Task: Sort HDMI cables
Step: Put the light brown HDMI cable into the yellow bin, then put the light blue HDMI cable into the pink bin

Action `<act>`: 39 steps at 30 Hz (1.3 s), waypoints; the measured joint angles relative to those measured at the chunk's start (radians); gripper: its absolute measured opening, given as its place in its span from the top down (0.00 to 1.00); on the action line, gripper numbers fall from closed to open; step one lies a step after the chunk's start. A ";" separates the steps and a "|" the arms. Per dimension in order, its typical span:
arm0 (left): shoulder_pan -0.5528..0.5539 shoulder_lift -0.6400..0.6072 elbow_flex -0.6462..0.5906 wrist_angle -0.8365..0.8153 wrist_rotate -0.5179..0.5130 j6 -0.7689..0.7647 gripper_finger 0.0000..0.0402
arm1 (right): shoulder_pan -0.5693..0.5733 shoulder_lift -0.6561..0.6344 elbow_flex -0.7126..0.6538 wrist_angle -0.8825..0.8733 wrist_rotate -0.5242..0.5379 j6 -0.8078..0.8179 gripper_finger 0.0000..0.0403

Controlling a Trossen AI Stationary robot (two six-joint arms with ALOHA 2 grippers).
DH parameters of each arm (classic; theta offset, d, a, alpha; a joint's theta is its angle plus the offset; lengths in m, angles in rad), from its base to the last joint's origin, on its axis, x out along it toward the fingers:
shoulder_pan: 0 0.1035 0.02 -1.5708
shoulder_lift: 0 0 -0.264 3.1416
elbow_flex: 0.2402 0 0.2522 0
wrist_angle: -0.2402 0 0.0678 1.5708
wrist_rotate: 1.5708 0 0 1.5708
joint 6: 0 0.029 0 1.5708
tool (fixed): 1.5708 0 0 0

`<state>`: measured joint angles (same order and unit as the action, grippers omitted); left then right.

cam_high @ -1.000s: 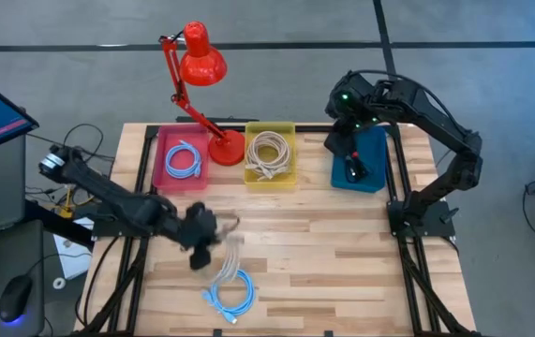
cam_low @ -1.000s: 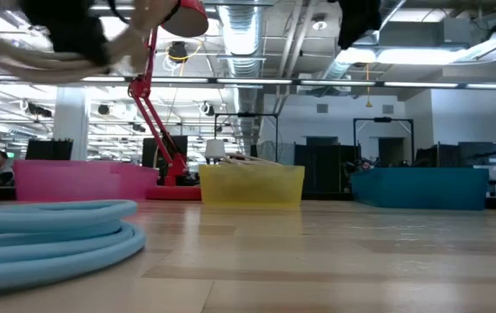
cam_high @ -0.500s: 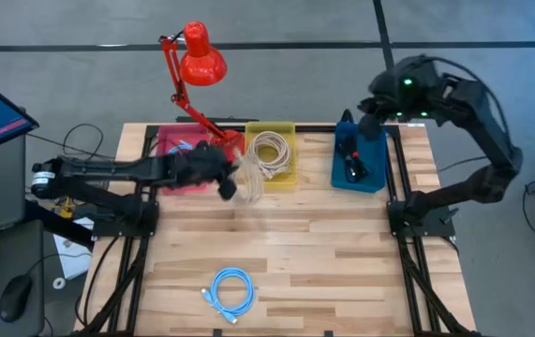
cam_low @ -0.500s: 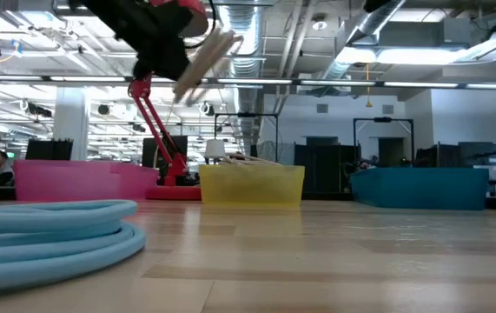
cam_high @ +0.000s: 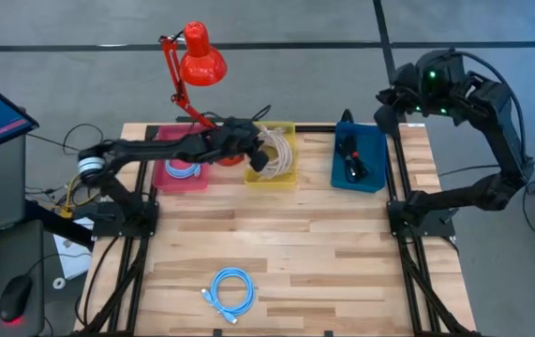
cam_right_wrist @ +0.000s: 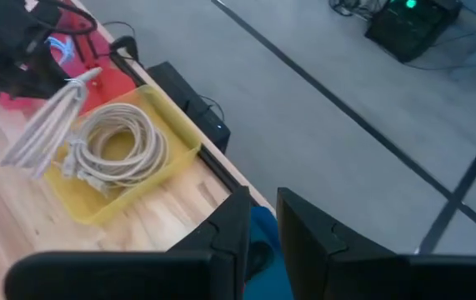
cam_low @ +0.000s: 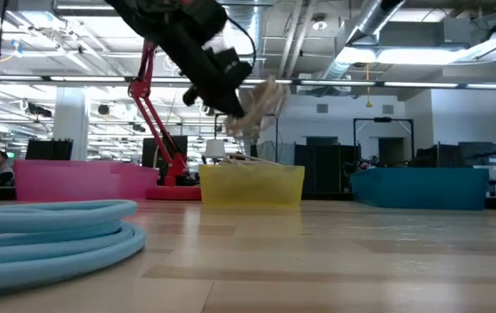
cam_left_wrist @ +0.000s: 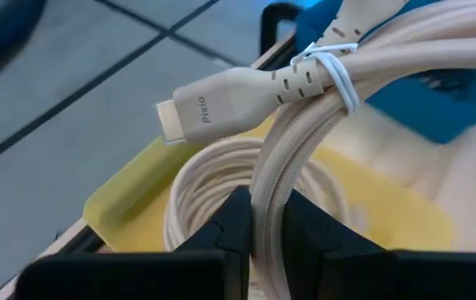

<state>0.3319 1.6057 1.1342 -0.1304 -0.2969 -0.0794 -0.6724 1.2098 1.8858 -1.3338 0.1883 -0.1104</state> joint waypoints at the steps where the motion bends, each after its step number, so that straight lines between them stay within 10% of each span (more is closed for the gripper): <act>1: 0.008 0.026 0.013 -0.003 -0.002 -0.002 0.91 | -0.008 0.000 0.000 -0.004 0.000 -0.003 0.86; 20: 0.075 0.201 0.036 0.002 -0.081 -0.091 0.91 | -0.090 0.000 0.000 -0.077 -0.003 -0.047 0.86; 31: 0.079 0.196 0.034 0.060 -0.083 -0.082 0.51 | -0.090 0.000 0.000 -0.077 -0.003 -0.050 0.86; 39: 0.030 0.010 0.032 0.046 -0.057 0.030 0.56 | -0.090 0.000 0.000 -0.080 -0.004 -0.058 0.86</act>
<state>0.3621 1.6155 1.1665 -0.0843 -0.3541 -0.0495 -0.7620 1.2102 1.8854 -1.4139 0.1848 -0.1680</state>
